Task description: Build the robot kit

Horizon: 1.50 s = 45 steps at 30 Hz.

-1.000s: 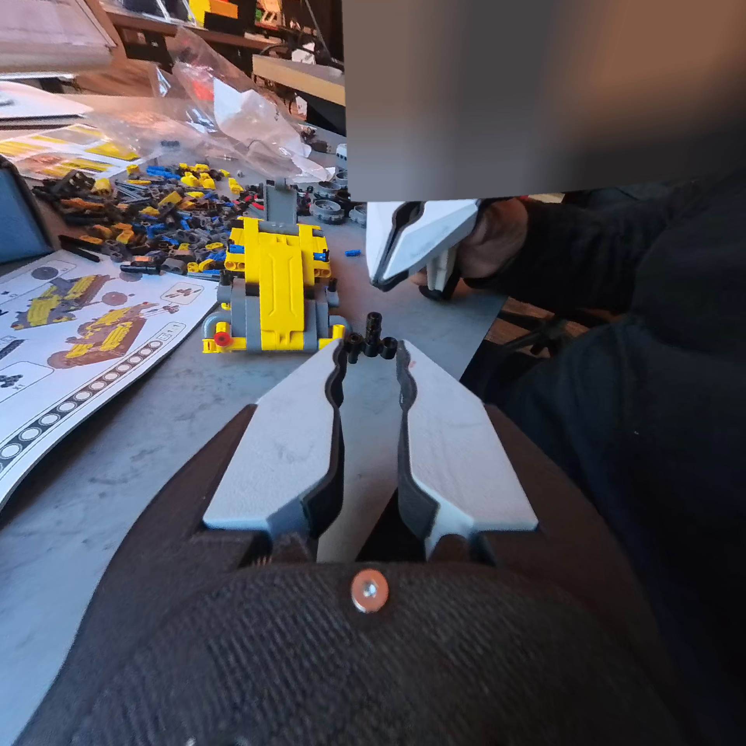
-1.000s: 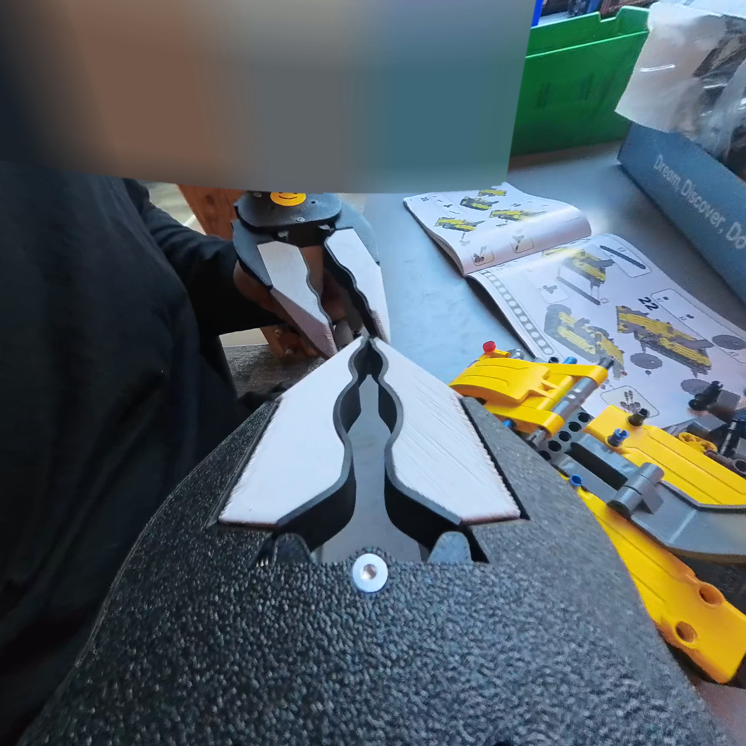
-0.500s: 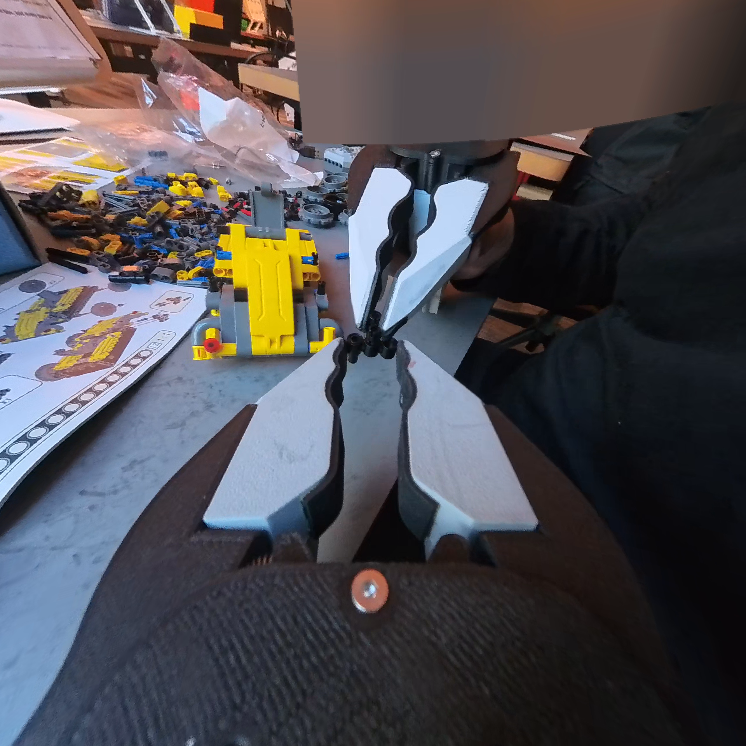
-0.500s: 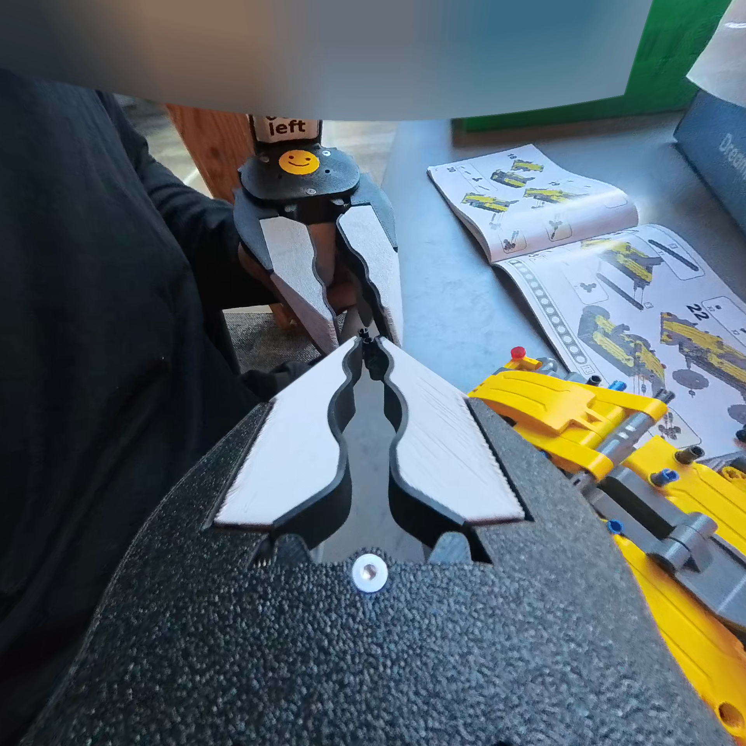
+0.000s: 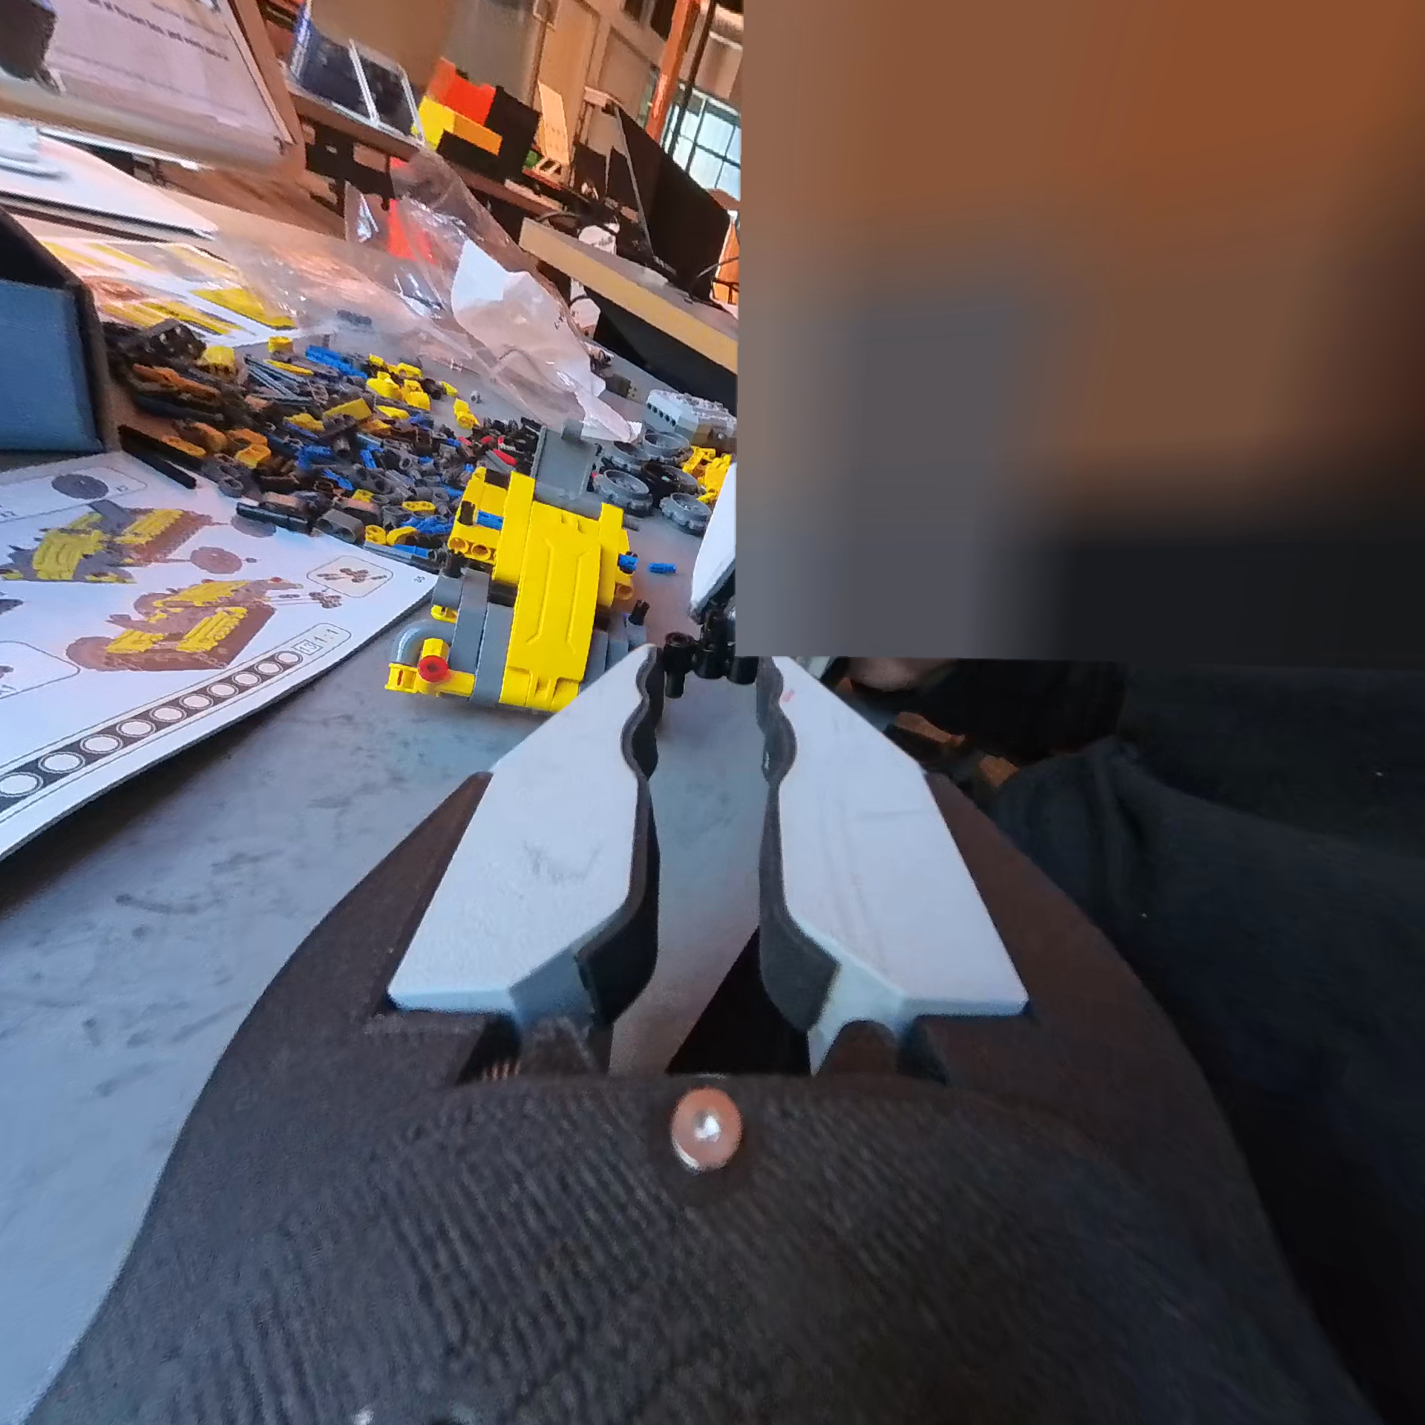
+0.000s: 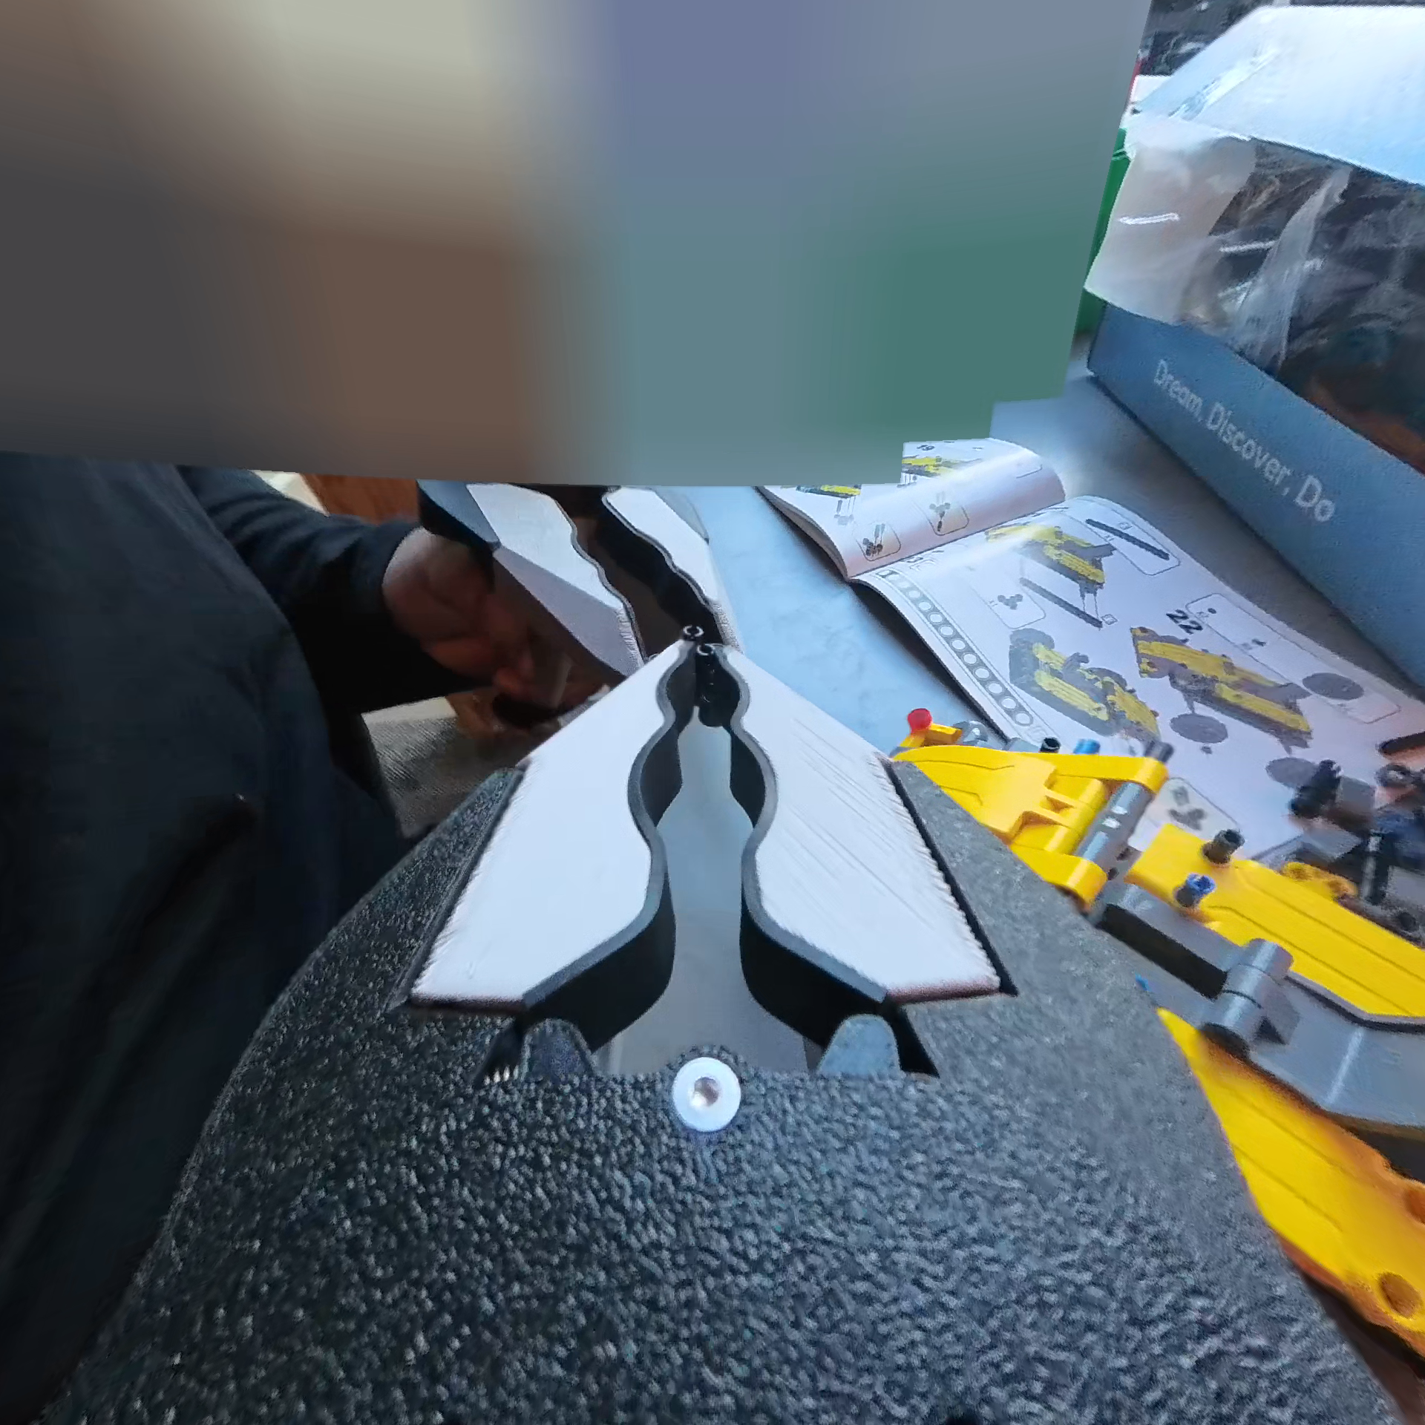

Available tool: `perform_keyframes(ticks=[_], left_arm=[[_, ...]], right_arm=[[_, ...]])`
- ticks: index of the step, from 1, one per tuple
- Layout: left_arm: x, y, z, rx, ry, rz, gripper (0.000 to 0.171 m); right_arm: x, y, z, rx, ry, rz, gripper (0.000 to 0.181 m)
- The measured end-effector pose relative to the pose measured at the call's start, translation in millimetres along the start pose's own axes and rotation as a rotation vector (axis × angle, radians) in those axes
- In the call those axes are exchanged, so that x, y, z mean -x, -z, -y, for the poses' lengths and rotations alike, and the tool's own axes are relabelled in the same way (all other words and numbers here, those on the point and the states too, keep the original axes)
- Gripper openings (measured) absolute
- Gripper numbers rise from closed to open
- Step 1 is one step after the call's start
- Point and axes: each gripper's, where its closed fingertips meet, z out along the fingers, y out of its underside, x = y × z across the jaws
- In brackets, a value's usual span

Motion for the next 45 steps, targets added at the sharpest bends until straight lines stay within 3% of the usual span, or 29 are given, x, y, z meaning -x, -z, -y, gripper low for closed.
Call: perform_keyframes(ticks=[8,19,27,29,32,36,40,45], left_arm=[[-10,-1,4,-0.032,0.056,-0.059,0.021],[-28,-6,-3,0.026,-0.043,-0.121,0.021],[-28,-16,-13,0.074,-0.011,-0.102,0.021],[-24,-21,-18,0.132,-0.029,-0.06,0.046],[-22,-27,-18,0.174,-0.139,0.006,0.053],[-45,-44,-21,0.231,-0.472,0.071,0.038],[-52,-56,-22,0.22,-0.847,0.254,0.017],[-63,-69,-25,0.233,-0.996,0.319,0.022]], right_arm=[[9,7,4,-0.042,-0.181,0.147,0.004],[23,21,-3,0.079,-0.1,0.248,0.006],[18,32,-14,0.091,-0.083,0.095,0.004],[13,47,-18,0.106,-0.092,0.036,0.004],[10,64,-25,0.127,-0.161,-0.011,0.004],[12,71,-39,0.156,-0.296,-0.024,0.004],[13,79,-43,0.133,-0.456,0.006,0.004],[10,93,-39,0.035,-0.652,0.07,0.004]])
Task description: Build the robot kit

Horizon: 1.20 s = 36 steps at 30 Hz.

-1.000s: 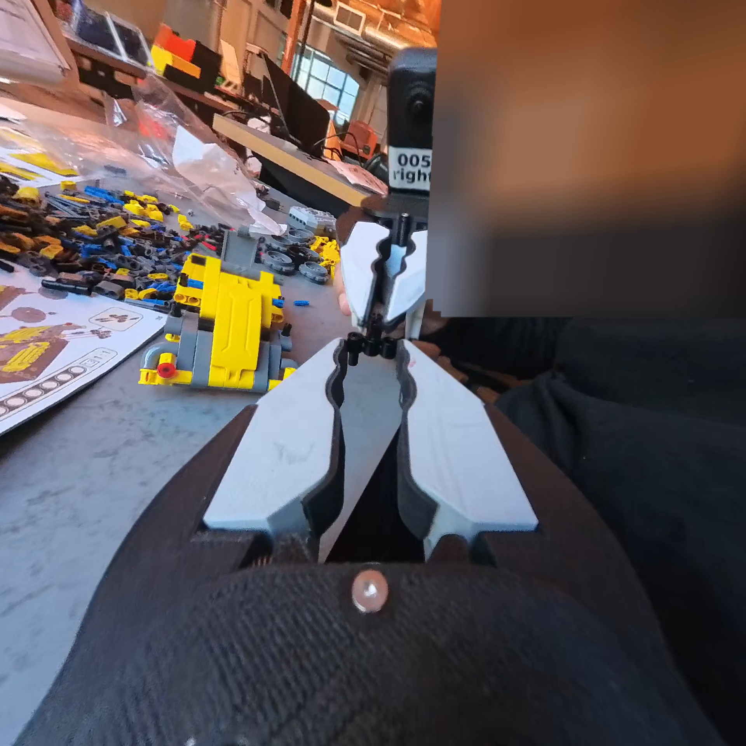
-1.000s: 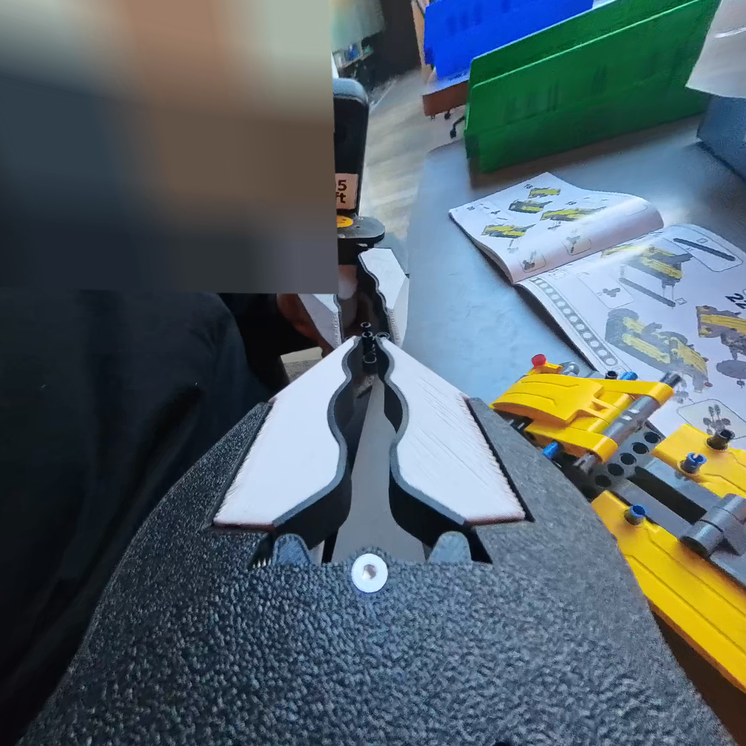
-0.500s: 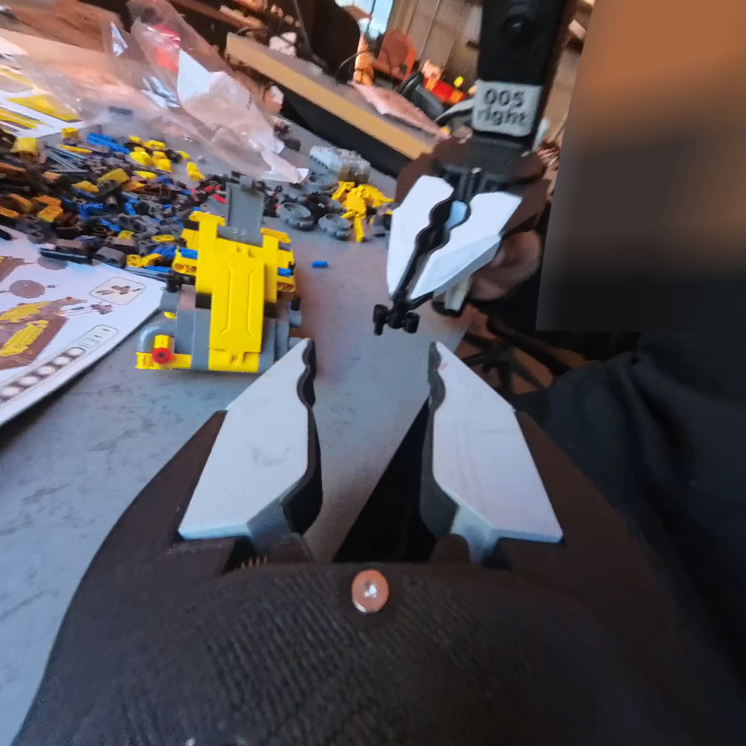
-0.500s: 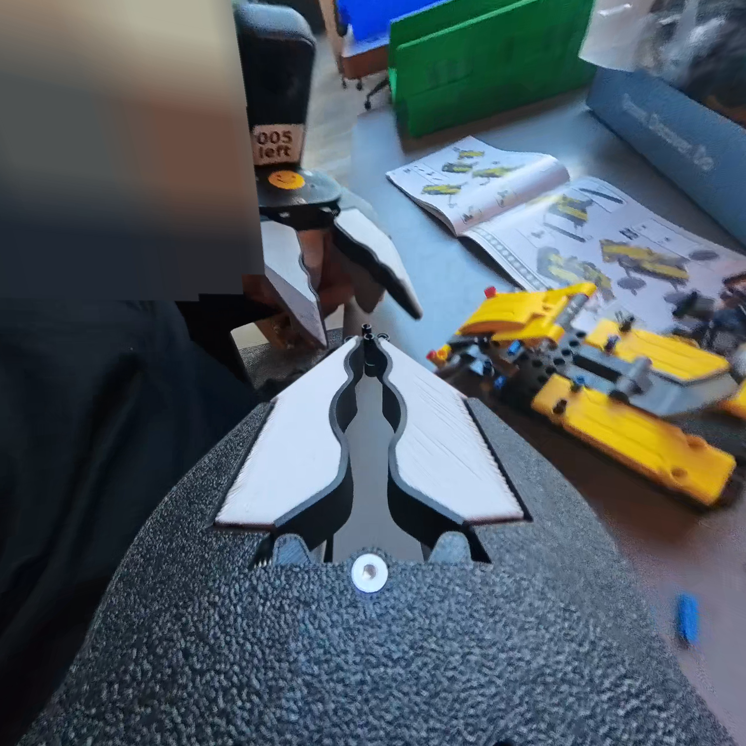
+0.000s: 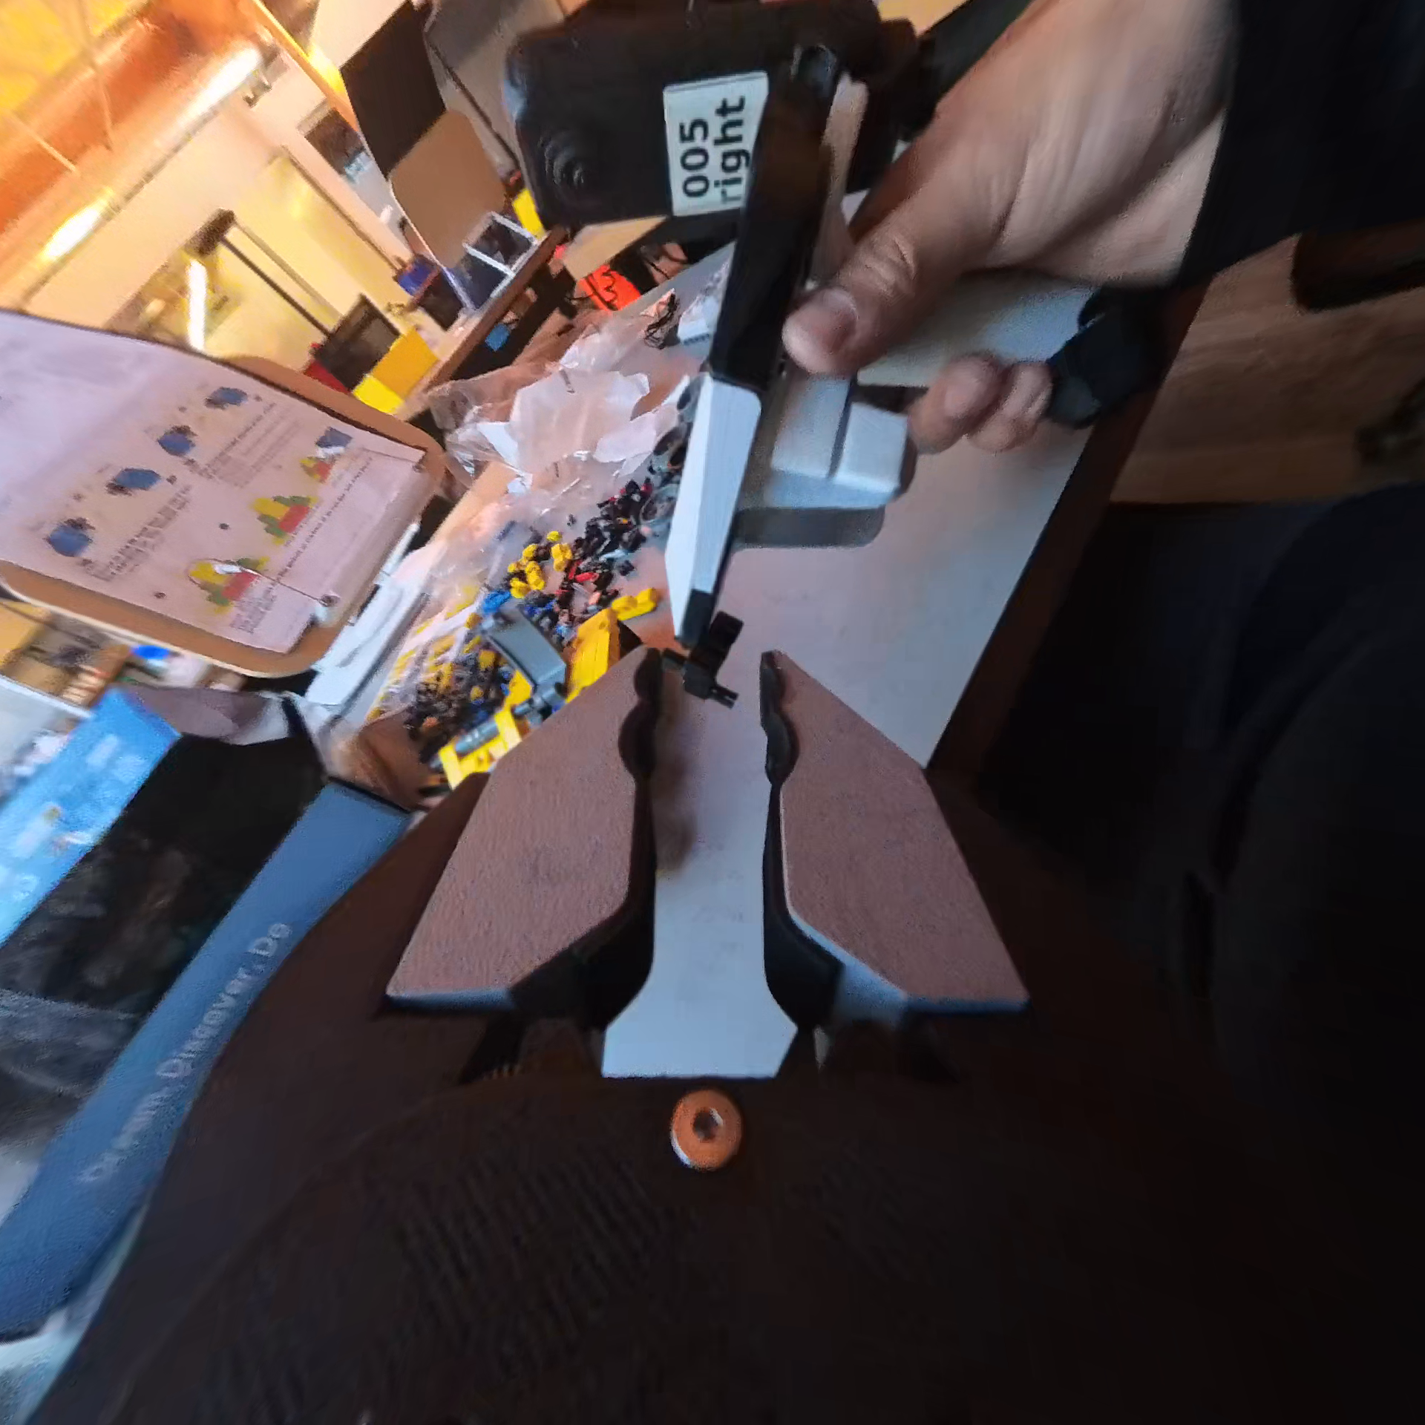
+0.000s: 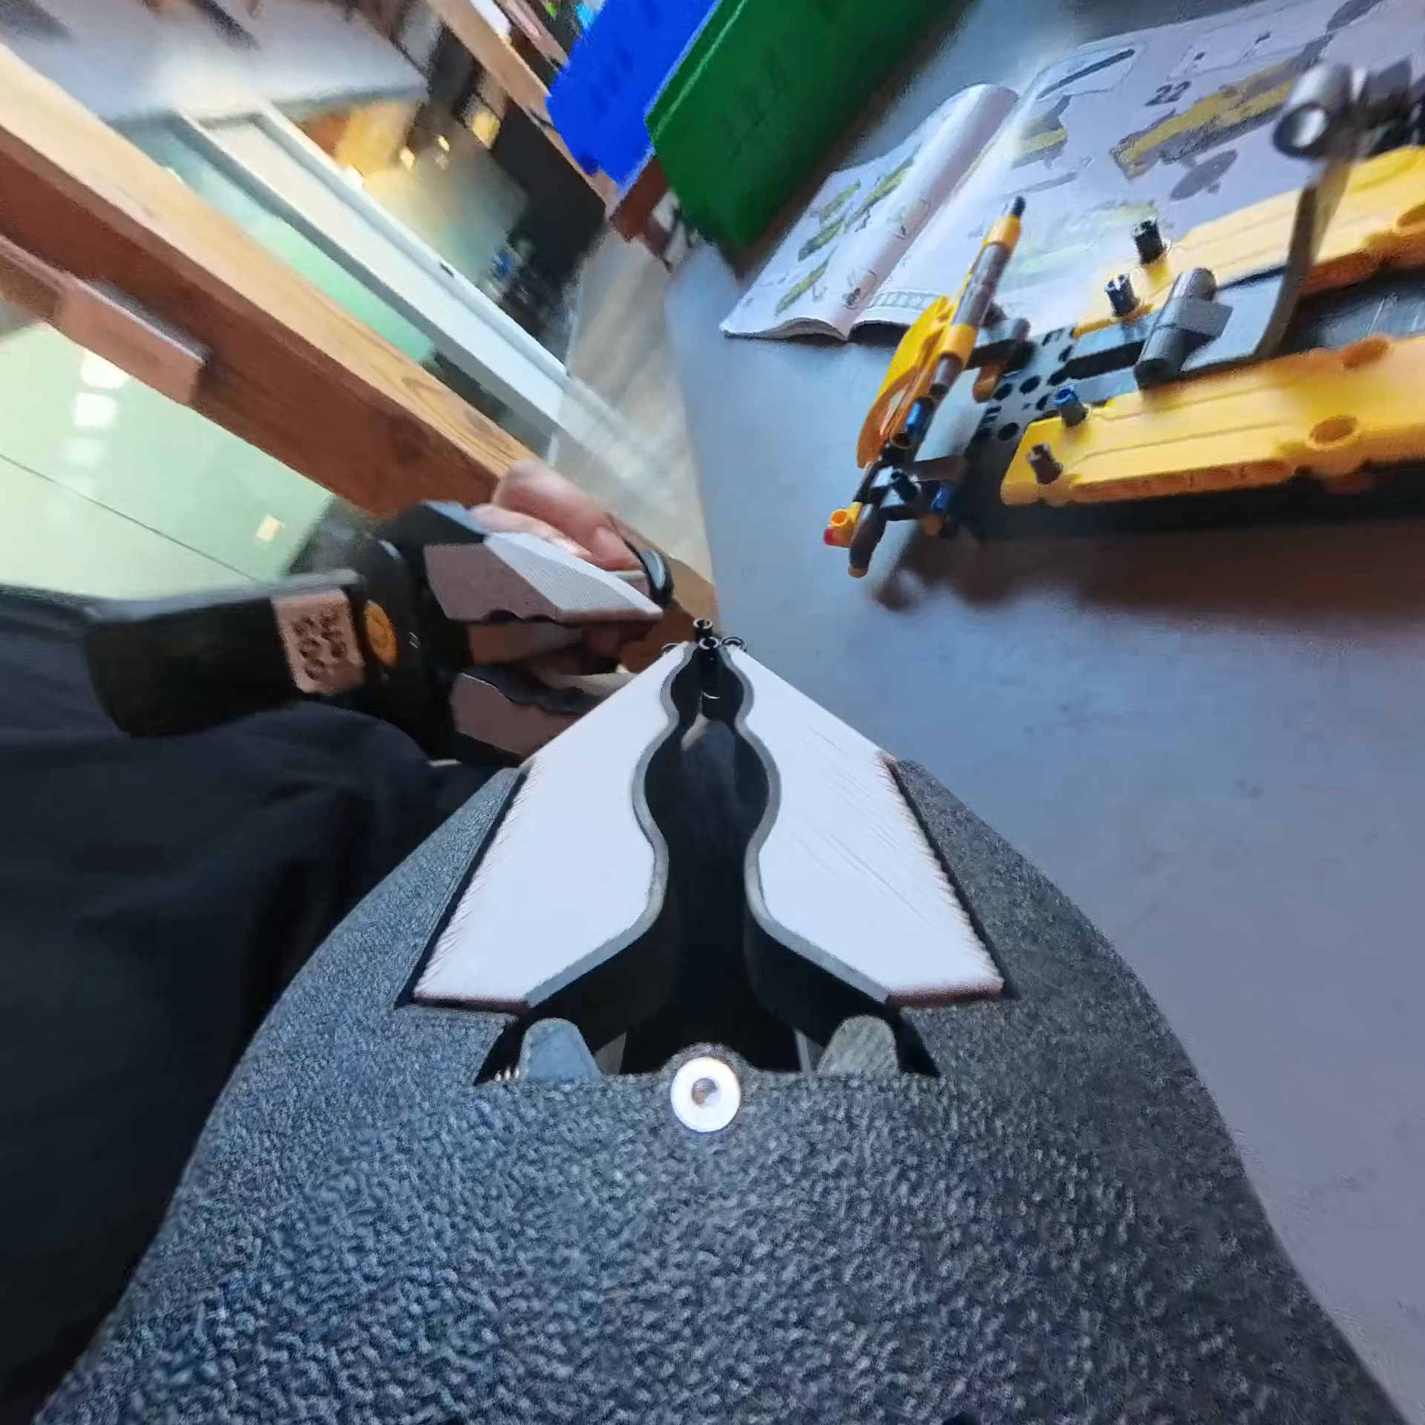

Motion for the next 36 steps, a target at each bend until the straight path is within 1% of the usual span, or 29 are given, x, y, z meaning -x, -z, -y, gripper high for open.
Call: perform_keyframes(ticks=[1,3,5,7,11,13,14,17,20,25,28,30,32,36], left_arm=[[-1,-2,0,0.008,-0.047,0.019,0.022],[-3,-4,2,0.011,-0.15,0.054,0.014],[-5,-6,5,0.011,-0.23,0.092,0.012],[-3,-7,8,0.005,-0.276,0.13,0.008],[-3,-10,3,0.026,-0.314,0.128,0.007],[1,-10,2,0.017,-0.269,0.138,0.007],[5,-10,3,0.004,-0.217,0.141,0.007],[22,-8,4,-0.05,0.03,0.14,0.006],[42,-6,3,-0.099,0.241,0.17,0.006],[48,-7,-4,-0.135,0.437,0.14,0.006],[50,-5,-3,-0.157,0.475,0.139,0.006],[50,-4,0,-0.163,0.459,0.144,0.005],[49,-2,1,-0.168,0.436,0.166,0.006],[44,-2,1,-0.159,0.378,0.167,0.006]], right_arm=[[1,2,0,-0.006,-0.029,0.022,0.004],[3,4,-2,-0.009,-0.055,0.042,0.004],[5,5,-4,-0.004,-0.065,0.057,0.004],[7,5,-4,-0.011,-0.087,0.081,0.004],[1,3,-3,-0.017,-0.085,0.068,0.004],[2,3,3,-0.055,-0.06,0.057,0.005],[2,4,7,-0.083,-0.04,0.045,0.004],[-1,13,22,-0.171,-0.004,-0.004,0.006],[-3,12,23,-0.19,0.011,-0.044,0.016],[4,5,30,-0.239,0.037,-0.053,0.016],[3,-5,30,-0.238,0.034,-0.063,0.016],[7,-10,31,-0.248,0.022,-0.03,0.021],[10,-11,35,-0.279,0.023,-0.013,0.02],[12,-11,39,-0.321,0.018,0.0,0.013]])
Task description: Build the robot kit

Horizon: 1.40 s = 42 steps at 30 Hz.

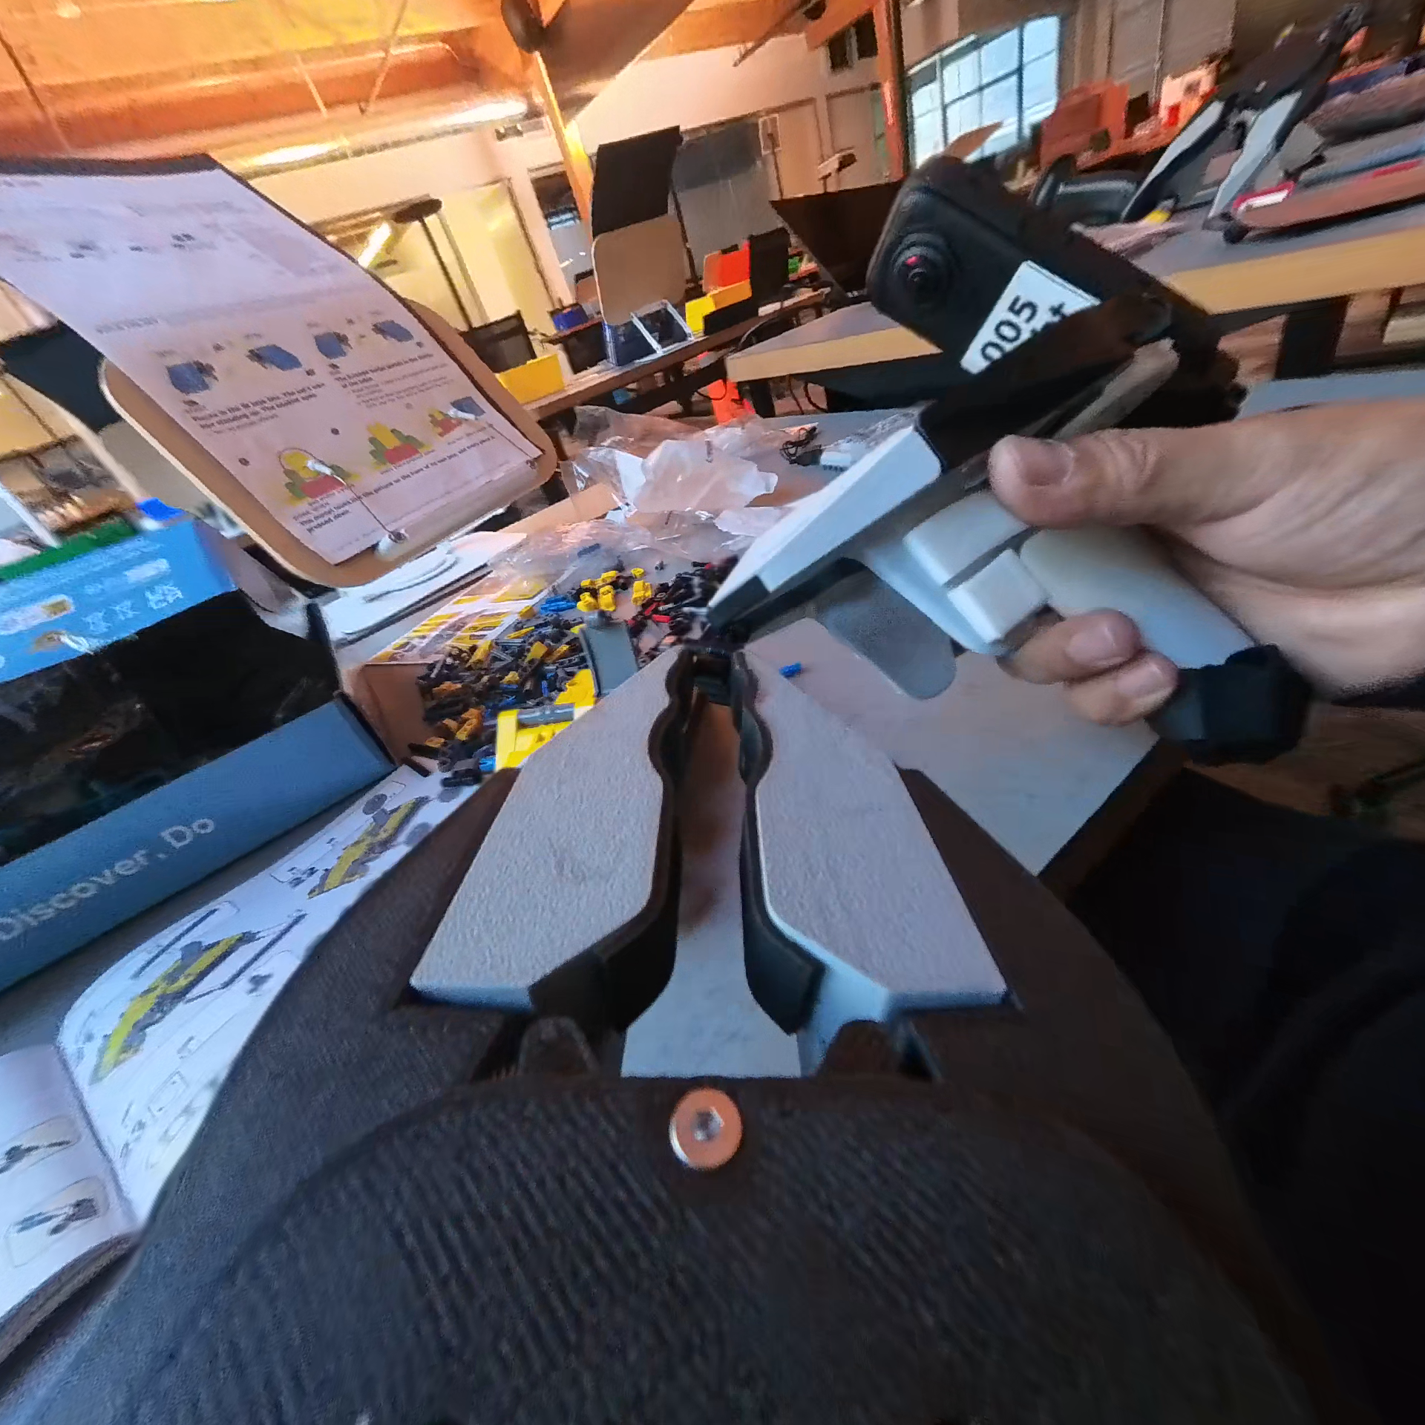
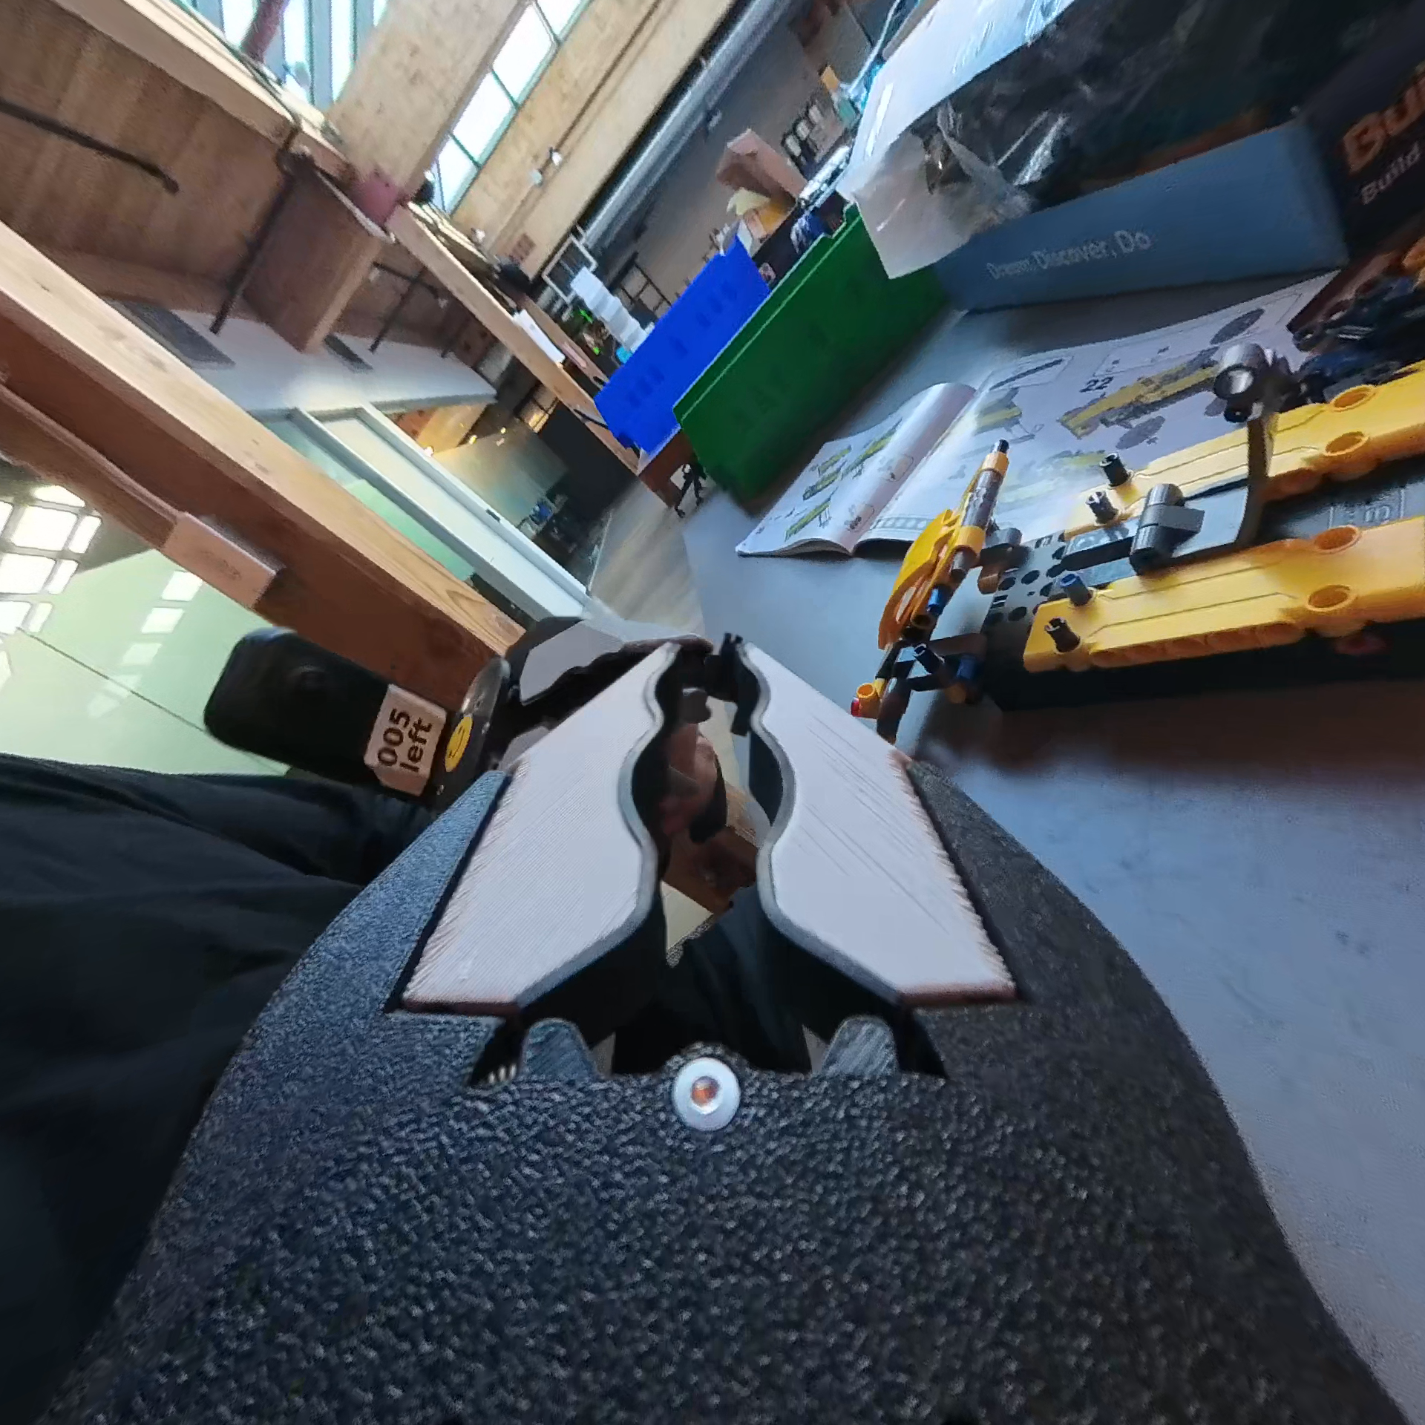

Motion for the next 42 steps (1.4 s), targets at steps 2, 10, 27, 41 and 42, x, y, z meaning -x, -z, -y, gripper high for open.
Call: perform_keyframes(ticks=[2,10,27,41,42], left_arm=[[0,1,2,-0.009,-0.042,0.016,0.006],[2,3,4,-0.022,0.013,0.015,0.005],[12,10,-21,0.034,0.228,-0.08,0.02],[45,41,-24,-0.013,0.302,0.029,0.047],[49,43,-21,-0.033,0.301,0.03,0.049]], right_arm=[[0,0,1,-0.01,0.014,0.004,0.008],[6,-5,7,-0.029,0.107,-0.008,0.007],[-22,18,24,-0.019,0.299,-0.222,0.007],[-35,4,28,0.068,0.584,-0.233,0.007],[-38,1,27,0.08,0.61,-0.241,0.007]])
